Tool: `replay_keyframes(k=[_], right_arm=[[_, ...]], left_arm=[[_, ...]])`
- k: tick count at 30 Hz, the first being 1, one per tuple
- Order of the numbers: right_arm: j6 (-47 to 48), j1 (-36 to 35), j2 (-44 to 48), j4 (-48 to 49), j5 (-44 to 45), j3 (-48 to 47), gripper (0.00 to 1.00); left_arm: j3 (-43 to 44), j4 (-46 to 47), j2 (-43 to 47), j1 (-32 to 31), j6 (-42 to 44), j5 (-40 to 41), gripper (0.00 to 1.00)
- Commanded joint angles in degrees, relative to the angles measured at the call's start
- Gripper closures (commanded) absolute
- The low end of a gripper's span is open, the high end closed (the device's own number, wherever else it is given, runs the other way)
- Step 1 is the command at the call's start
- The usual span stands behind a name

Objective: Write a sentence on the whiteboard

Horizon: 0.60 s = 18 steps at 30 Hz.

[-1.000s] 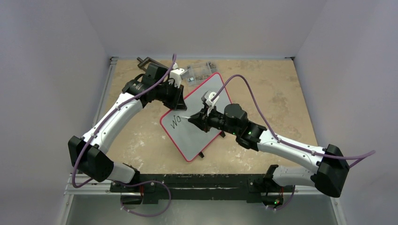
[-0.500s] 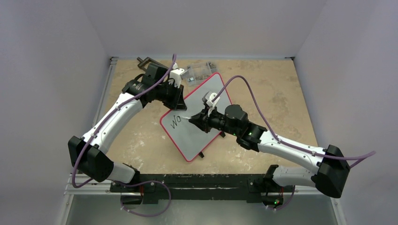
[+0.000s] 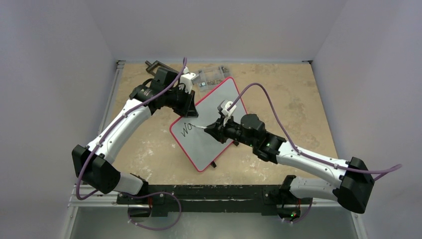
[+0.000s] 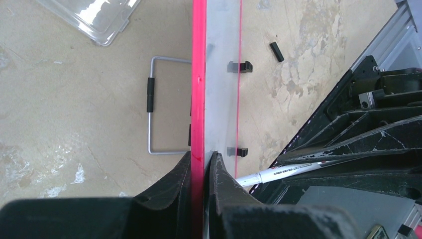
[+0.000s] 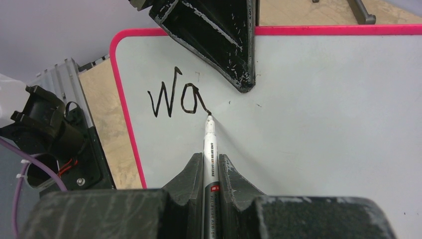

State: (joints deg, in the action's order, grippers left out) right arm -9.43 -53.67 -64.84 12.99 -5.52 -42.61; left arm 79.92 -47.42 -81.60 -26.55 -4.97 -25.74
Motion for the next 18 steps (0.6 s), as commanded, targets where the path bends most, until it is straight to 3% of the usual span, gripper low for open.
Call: replay_keyframes(k=[1,18], right_arm=[[0.1,0.1,2.2,-1.1,-0.2,-1.6,1.00],[-0.7,0.1,2.0,2.3,-1.1,-4.7,1.00]], left_arm=[[-1.8,-3.9,-0.3,0.4,6.5,16.4,1.00],[-1.8,-4.0,-0.1,0.4,6.6,16.4,1.00]])
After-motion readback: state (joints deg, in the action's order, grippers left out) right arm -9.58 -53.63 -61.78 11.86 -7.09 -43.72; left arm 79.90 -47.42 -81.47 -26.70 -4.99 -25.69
